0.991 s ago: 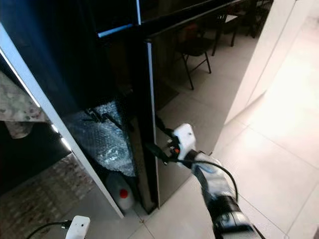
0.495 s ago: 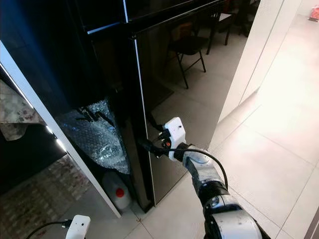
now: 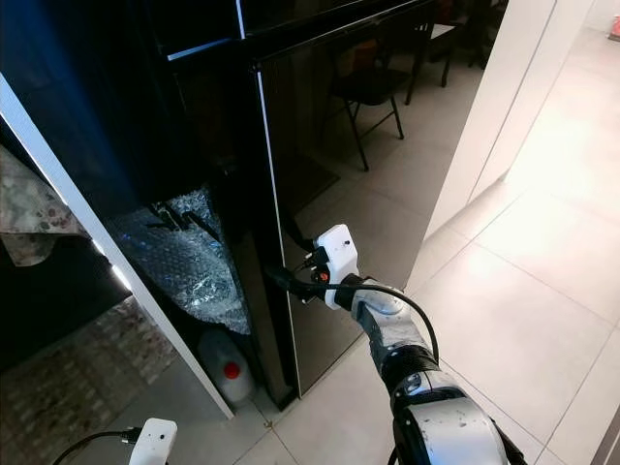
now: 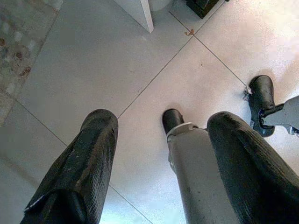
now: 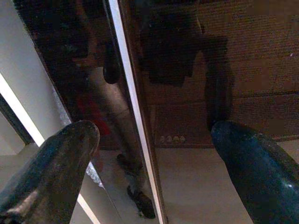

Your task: Restocking fridge

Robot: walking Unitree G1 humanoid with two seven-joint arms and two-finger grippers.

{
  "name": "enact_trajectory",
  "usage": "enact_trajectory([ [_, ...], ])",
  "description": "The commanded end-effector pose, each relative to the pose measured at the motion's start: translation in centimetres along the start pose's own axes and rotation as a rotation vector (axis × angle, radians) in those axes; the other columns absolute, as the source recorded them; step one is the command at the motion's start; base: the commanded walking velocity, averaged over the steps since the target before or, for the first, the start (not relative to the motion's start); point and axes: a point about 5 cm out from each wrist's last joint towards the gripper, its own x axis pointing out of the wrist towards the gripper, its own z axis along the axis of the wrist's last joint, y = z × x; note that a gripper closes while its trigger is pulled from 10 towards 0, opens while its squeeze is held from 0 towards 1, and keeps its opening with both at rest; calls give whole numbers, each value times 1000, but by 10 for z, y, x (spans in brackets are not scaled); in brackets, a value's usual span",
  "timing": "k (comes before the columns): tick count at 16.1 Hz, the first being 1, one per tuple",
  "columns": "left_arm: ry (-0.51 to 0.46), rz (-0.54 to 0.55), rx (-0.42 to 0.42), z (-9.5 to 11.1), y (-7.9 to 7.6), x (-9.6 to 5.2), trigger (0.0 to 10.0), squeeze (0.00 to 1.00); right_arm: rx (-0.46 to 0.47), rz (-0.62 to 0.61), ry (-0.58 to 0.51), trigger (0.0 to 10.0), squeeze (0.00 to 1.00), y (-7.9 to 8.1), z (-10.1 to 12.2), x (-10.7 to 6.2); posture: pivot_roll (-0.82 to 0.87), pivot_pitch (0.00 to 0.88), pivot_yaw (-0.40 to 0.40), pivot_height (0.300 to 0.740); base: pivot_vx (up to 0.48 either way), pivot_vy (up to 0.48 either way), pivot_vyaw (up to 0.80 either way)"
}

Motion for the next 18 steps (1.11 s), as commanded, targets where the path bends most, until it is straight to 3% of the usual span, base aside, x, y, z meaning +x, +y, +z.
enact_trajectory([
  [1, 9, 8, -2, -2, 2, -1, 10000, 0, -92, 33, -137, 10000, 0, 3, 40, 16, -8, 0, 50, 740, 0, 0, 0],
  [5, 9, 7, -3, -3, 2, -1, 10000, 0, -95, 14, -137, 10000, 0, 1, 37, 13, -15, 0, 48, 740, 0, 0, 0],
  [6, 15, 8, -6, -5, 2, -1, 10000, 0, 2, -158, -121, 10000, 0, -10, -29, -64, -23, 0, 41, 740, 0, 0, 0],
  [7, 18, 8, -5, -5, 2, -1, 10000, 0, 44, -248, -77, 10000, 0, -6, -61, -114, -24, 0, 41, 740, 0, 0, 0],
  [9, 18, 8, 1, -5, 3, -1, 10000, 0, 120, -370, -27, 10000, 0, -8, -90, -147, -25, 0, 43, 740, 0, 0, 0],
  [11, 18, 9, 4, -5, 3, -1, 10000, 0, 161, -440, 29, 10000, 0, -3, -107, -157, -24, 0, 45, 740, 0, 0, 0],
  [14, 18, 10, 6, -5, 4, -1, 10000, 0, 313, -617, 180, 10000, 0, 4, -145, -170, -24, 0, 48, 740, 0, 0, 0],
  [16, 20, 11, 7, -5, 4, -1, 10000, 0, 444, -776, 392, 10000, 0, 21, -182, -182, -28, 0, 55, 740, 0, 0, 0],
  [18, 23, 10, 5, -5, 4, -1, 10000, 0, 507, -856, 560, 10000, 0, 41, -206, -193, -15, 0, 53, 740, 0, 0, 0],
])
